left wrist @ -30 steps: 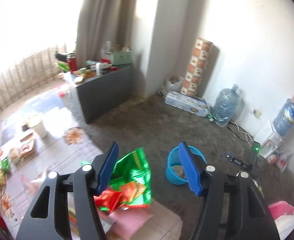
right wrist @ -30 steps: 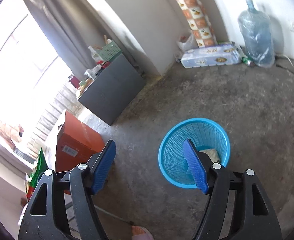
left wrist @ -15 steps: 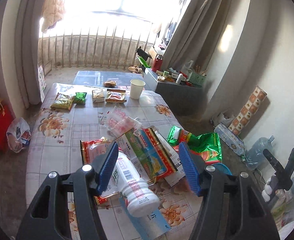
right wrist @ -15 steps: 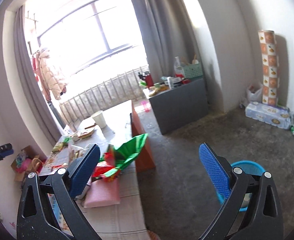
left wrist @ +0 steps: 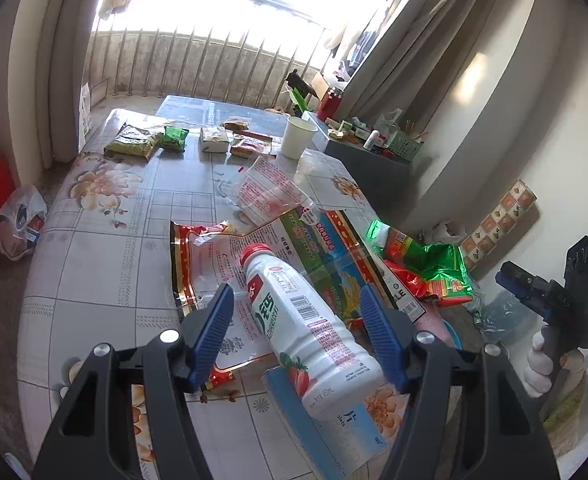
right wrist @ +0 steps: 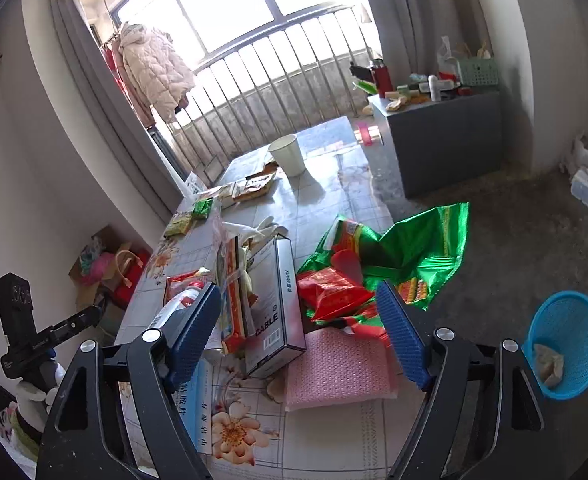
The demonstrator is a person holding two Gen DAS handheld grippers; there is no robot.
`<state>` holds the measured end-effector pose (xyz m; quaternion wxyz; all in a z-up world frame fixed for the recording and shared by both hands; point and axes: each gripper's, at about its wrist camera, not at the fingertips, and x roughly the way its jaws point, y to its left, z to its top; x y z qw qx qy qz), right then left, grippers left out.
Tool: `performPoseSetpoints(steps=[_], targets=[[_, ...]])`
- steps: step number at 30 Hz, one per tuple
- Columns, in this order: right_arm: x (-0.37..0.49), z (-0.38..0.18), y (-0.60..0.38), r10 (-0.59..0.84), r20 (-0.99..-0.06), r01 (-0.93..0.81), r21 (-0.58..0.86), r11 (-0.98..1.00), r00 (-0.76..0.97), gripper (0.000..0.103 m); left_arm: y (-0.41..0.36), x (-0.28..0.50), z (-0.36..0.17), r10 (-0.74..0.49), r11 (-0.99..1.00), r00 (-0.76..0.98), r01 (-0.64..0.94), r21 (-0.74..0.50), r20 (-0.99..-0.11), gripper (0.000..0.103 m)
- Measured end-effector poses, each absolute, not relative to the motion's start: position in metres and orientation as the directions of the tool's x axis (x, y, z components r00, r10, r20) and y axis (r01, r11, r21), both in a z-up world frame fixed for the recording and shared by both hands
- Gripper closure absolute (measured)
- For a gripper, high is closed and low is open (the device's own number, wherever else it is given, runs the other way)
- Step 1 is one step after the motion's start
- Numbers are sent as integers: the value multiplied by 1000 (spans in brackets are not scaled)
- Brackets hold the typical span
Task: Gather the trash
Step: 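Move both tools back to the table toward the white drink bottle, then grasp the white AD bottle with the right gripper while the left gripper grasps the blue medicine box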
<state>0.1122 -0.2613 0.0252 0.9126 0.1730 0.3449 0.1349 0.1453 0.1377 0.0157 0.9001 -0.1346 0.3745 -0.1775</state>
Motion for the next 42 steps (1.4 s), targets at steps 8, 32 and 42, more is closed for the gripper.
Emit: performPoseSetpoints(steps=[8,32,42], targets=[[146,10,-191,552,-634,-212,532,820,542,40,154,162,-12,-476,866,598,193,-461,-645,36],[205,-52,-32,489,-866,-278,448,850,100,26,204,142,-60,-355,916,574,58,-397,-738,36],[193,-41,-50,515,-846,-285,463,839,141,40,159,98,-58,-498,860,490,172,-481,-716,36]])
